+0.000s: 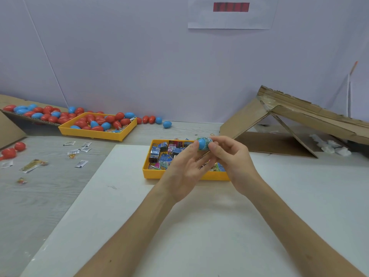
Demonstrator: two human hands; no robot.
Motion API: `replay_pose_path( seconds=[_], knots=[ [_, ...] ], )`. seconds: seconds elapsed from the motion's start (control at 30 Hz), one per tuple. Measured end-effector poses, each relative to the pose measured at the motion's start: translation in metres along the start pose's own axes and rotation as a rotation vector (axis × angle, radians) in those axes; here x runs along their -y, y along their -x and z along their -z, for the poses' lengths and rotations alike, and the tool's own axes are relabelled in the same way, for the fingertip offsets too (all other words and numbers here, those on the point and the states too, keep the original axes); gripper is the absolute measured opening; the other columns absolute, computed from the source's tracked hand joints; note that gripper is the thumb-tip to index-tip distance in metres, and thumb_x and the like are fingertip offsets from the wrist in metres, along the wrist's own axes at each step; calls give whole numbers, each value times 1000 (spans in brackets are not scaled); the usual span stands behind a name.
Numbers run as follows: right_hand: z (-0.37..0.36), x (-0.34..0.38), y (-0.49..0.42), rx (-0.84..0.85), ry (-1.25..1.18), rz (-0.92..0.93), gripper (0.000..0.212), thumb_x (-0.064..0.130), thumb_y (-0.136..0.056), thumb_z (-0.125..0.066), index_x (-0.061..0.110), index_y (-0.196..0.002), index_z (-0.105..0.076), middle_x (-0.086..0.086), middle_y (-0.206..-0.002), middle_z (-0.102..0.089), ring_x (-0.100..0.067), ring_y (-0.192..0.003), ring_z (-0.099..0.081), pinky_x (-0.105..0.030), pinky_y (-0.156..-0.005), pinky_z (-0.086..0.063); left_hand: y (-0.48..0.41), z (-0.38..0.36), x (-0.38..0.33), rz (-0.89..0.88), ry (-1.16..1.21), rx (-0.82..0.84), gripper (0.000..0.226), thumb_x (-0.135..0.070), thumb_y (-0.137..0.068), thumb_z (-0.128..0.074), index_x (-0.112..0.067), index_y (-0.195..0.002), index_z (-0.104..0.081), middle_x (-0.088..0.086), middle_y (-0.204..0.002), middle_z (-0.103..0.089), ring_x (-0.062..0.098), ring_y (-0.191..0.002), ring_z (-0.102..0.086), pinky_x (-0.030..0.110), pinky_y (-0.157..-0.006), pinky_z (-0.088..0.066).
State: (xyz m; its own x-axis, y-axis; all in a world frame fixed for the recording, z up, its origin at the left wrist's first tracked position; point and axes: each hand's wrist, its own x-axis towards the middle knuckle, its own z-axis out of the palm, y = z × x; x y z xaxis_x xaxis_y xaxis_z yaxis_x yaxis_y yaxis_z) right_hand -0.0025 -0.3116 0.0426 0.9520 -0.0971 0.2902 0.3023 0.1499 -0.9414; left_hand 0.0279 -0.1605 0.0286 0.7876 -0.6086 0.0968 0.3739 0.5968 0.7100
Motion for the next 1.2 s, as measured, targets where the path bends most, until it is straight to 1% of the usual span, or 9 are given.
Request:
replay_pose_path(
  seconds=[0.17, 0.43, 0.5, 0.6, 0.7, 0.83, 0.93, 1.03, 1.2],
  knots=[
    [1, -2, -2, -7, -51, -15, 18, 27, -76, -77, 20, -92, -80, -8, -97, -76, -19, -84, -70, -27, -75, -56, 2, -2, 1, 3, -50, -25, 37, -45, -91, -64, -20, -115, -77, 7, -126, -70, 18, -121, -65, 29, -94, -54],
    [1, -1, -1, -26, -113, -50, 25, 24, -73, -77, 9, -94, -76, -17, -102, -72, -30, -94, -65, -37, -86, -55, 2, -2, 0, 37, -42, -7, 37, -46, -92, -62, -21, -115, -77, 6, -127, -70, 17, -123, -64, 29, -96, -53],
    [0, 1, -1, 2, -100, -47, 24, 23, -77, -76, 10, -97, -75, -15, -102, -72, -26, -93, -66, -33, -81, -55, 2, -1, -1, 43, -17, -4, 36, -42, -95, -62, -17, -116, -77, 9, -129, -69, 19, -124, -63, 30, -97, -53],
    [1, 3, 1, 58, -60, -23, 15, 20, -83, -78, 21, -98, -77, -5, -98, -73, -16, -90, -68, -24, -75, -54, 0, 1, -4, 33, 45, 1, 35, -33, -97, -62, -9, -120, -74, 15, -134, -64, 24, -129, -59, 33, -101, -52],
    [1, 4, 1, 68, -13, 3, 16, 21, -83, -71, 26, -96, -77, -1, -101, -74, -16, -94, -68, -25, -77, -54, 0, 3, -8, 1, 66, 28, 27, -25, -98, -61, -11, -116, -74, 12, -125, -68, 23, -118, -65, 33, -97, -54],
    [3, 6, -1, 49, -24, -13, 11, 30, -86, -72, 22, -91, -78, -2, -96, -72, -14, -93, -67, -26, -75, -54, -1, 5, -6, -21, -15, 11, 37, -18, -92, -65, -17, -129, -64, 7, -119, -70, 20, -110, -67, 31, -93, -56],
    [7, 4, -3, 2, -17, -29, 20, 31, -84, -74, 12, -90, -72, -4, -92, -71, -14, -90, -65, -26, -74, -53, -3, 6, -4, -62, -74, -7, 47, -10, -88, -67, -17, -133, -57, 11, -119, -71, 20, -108, -68, 30, -94, -56],
    [6, 2, -3, -17, -4, -27, 15, 30, -79, -74, 16, -86, -72, -2, -88, -72, -13, -83, -66, -23, -69, -54, -5, 8, -5, -124, -108, -39, 48, -4, -84, -71, -16, -129, -60, 12, -114, -70, 22, -103, -70, 29, -89, -57],
    [4, 1, -2, -7, 2, -21, 22, 30, -78, -76, 21, -98, -75, -6, -95, -75, -15, -84, -69, -22, -68, -55, -7, 9, -6, -169, -202, -54, 48, -6, -83, -72, -16, -128, -60, 2, -107, -73, 20, -106, -69, 32, -96, -56]
  ],
)
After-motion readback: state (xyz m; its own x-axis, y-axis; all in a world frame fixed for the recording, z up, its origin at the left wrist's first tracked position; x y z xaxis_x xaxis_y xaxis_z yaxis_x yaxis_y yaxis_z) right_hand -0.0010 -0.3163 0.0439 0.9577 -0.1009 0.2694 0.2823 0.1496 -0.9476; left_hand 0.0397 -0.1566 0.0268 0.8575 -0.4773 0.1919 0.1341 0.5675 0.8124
